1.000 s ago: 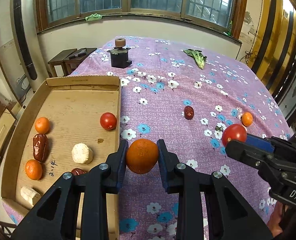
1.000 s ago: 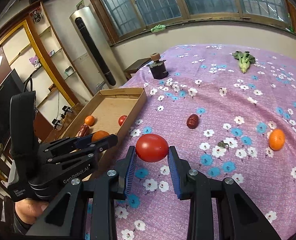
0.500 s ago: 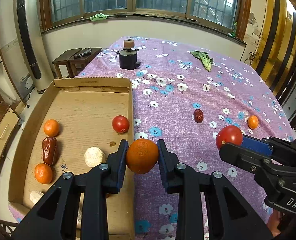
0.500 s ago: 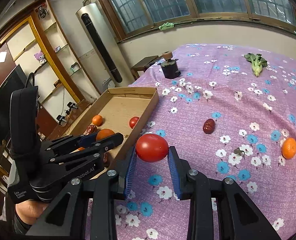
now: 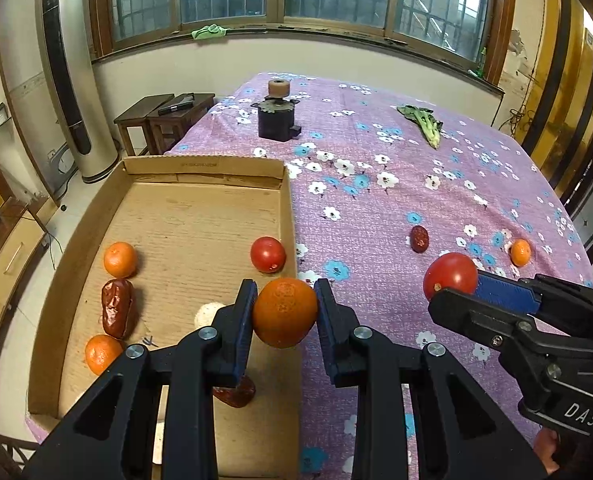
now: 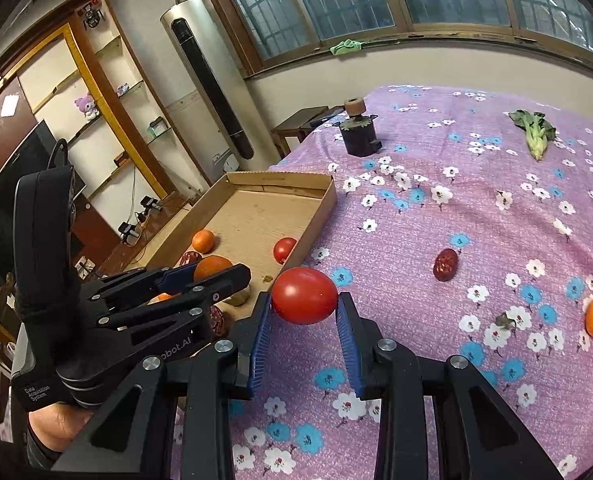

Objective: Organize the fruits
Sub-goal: 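Carry the tomato and orange over the tray with both grippers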

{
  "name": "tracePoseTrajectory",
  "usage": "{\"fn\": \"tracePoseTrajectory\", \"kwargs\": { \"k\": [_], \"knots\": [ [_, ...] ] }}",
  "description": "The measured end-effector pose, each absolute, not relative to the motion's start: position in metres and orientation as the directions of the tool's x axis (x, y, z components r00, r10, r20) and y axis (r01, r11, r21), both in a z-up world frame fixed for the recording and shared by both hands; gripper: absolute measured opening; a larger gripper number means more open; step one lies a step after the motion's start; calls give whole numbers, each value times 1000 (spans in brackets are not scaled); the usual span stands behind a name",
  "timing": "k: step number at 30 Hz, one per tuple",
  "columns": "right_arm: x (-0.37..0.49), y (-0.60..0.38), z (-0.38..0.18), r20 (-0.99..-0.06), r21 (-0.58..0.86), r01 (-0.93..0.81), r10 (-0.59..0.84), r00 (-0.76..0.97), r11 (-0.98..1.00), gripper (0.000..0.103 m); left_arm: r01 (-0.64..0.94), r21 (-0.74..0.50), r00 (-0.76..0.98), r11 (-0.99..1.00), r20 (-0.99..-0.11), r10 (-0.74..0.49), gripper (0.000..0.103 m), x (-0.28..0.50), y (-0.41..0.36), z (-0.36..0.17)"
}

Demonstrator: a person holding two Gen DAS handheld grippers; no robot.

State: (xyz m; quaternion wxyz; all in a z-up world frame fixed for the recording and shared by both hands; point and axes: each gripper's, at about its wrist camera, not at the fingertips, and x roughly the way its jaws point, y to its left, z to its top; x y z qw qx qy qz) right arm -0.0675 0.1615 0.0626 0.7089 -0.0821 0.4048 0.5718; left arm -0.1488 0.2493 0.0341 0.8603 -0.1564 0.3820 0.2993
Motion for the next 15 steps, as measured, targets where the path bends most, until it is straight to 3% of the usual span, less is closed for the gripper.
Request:
{"fn": "tracePoseTrajectory", "kwargs": {
  "k": [15],
  "knots": [
    [-68, 203, 55, -667, 393, -873, 743, -54, 290, 32, -670, -85, 522, 738, -760, 386, 26, -160, 301, 40]
  ]
}}
